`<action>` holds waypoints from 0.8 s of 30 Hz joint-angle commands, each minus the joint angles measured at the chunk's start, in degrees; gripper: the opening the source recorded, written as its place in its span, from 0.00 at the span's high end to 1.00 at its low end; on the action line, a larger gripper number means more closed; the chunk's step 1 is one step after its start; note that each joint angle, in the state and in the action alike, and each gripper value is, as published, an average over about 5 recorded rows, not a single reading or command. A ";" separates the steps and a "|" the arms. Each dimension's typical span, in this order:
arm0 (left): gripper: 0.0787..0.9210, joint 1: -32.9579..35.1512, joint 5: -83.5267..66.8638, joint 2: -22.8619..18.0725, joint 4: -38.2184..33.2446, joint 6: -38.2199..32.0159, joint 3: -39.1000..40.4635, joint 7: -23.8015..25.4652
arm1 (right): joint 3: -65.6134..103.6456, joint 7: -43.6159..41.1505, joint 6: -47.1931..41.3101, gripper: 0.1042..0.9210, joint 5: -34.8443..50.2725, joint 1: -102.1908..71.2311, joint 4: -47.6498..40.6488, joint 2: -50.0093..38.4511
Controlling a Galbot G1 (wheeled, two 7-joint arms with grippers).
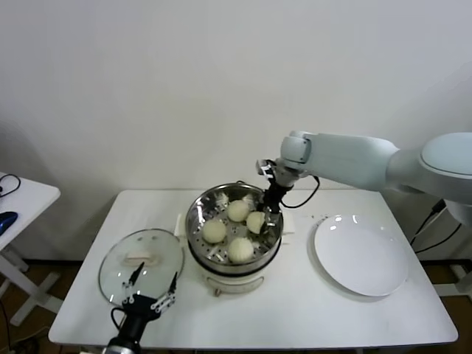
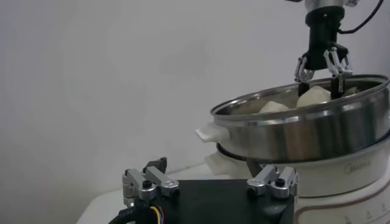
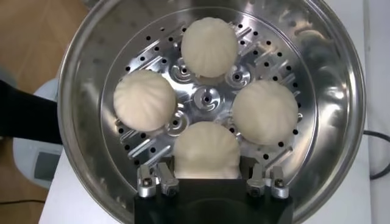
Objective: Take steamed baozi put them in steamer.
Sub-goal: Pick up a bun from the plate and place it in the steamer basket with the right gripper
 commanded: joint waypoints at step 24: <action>0.12 -0.40 0.30 0.30 0.37 0.20 0.12 0.07 | 0.37 -0.28 0.38 0.13 -1.31 -0.43 0.21 -0.18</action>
